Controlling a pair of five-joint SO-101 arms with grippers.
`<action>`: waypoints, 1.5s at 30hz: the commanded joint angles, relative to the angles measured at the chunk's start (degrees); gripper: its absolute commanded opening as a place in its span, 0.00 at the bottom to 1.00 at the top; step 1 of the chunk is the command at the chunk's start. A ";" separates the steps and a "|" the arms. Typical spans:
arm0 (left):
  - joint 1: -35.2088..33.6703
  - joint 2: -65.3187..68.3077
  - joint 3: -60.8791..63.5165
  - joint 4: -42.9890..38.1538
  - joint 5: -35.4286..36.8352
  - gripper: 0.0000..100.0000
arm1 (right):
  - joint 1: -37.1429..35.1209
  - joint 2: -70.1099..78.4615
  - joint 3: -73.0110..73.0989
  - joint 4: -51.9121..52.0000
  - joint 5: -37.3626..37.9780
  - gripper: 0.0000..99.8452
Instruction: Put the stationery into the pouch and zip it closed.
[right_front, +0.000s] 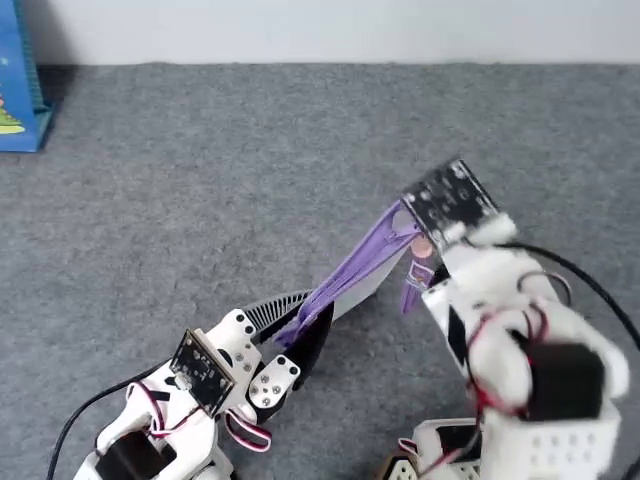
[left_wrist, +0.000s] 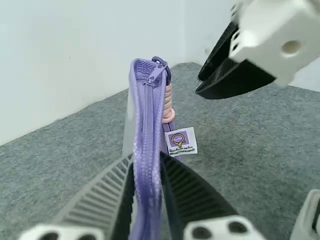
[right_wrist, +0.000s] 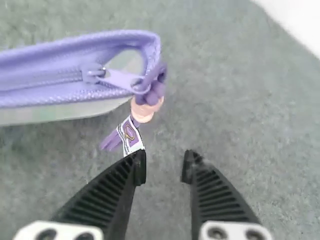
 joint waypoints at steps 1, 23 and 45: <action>-0.53 -0.70 -1.89 0.79 0.62 0.01 | -2.15 -1.36 -0.53 -0.22 -2.11 0.15; -3.34 -0.79 -13.23 18.29 -9.41 0.01 | -6.73 6.02 -0.62 -6.02 -3.69 0.15; -12.66 -0.79 -15.34 18.99 -11.69 0.01 | -23.34 1.80 -0.79 -0.84 -1.23 0.15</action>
